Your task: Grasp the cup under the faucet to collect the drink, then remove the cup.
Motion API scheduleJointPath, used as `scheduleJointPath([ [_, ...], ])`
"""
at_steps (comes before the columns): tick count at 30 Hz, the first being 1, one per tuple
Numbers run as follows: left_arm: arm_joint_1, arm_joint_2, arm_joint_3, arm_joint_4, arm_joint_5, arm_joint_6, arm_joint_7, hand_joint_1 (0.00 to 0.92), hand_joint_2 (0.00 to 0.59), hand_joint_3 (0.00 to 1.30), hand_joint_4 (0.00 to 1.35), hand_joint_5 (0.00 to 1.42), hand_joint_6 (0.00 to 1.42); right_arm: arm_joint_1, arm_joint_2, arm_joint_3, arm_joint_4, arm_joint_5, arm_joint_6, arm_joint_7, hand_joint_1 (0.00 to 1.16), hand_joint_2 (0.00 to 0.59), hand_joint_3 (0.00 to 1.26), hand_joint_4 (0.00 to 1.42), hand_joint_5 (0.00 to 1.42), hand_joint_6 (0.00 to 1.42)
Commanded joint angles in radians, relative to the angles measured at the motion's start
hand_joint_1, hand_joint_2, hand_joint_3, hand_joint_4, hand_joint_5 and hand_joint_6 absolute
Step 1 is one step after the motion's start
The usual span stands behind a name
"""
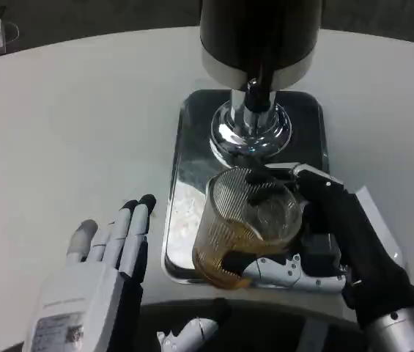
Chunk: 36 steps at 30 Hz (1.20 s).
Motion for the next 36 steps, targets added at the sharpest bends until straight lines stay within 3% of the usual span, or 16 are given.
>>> scheduleJointPath([
  [1, 0.023, -0.011, -0.016, 0.004, 0.036, 0.019, 0.024, 0.0, 0.128, 0.0, 0.0, 0.08, 0.0, 0.02, -0.004, -0.008, -0.071, 0.035, -0.038, 0.015, 1.16, 0.064, 0.84, 1.04, 1.23, 1.42],
  [10, 0.056, -0.031, -0.052, -0.025, 0.144, 0.057, 0.03, 0.0, 0.09, 0.0, 0.0, 0.04, 0.0, 0.069, -0.036, -0.03, -0.159, 0.059, -0.057, 0.043, 1.16, 0.069, 0.83, 1.04, 1.23, 1.42],
  [23, 0.145, -0.079, -0.155, -0.115, 0.37, 0.121, 0.005, 0.0, 0.056, 0.0, 0.0, 0.02, 0.0, 0.145, -0.084, -0.079, -0.293, 0.134, -0.085, 0.104, 1.16, 0.082, 0.83, 1.05, 1.23, 1.42],
  [36, 0.183, -0.109, -0.259, -0.224, 0.559, 0.098, -0.073, 0.0, 0.031, 0.0, 0.0, 0.0, 0.0, 0.201, -0.127, -0.138, -0.36, 0.18, -0.129, 0.153, 1.16, 0.082, 0.82, 1.05, 1.22, 1.42],
])
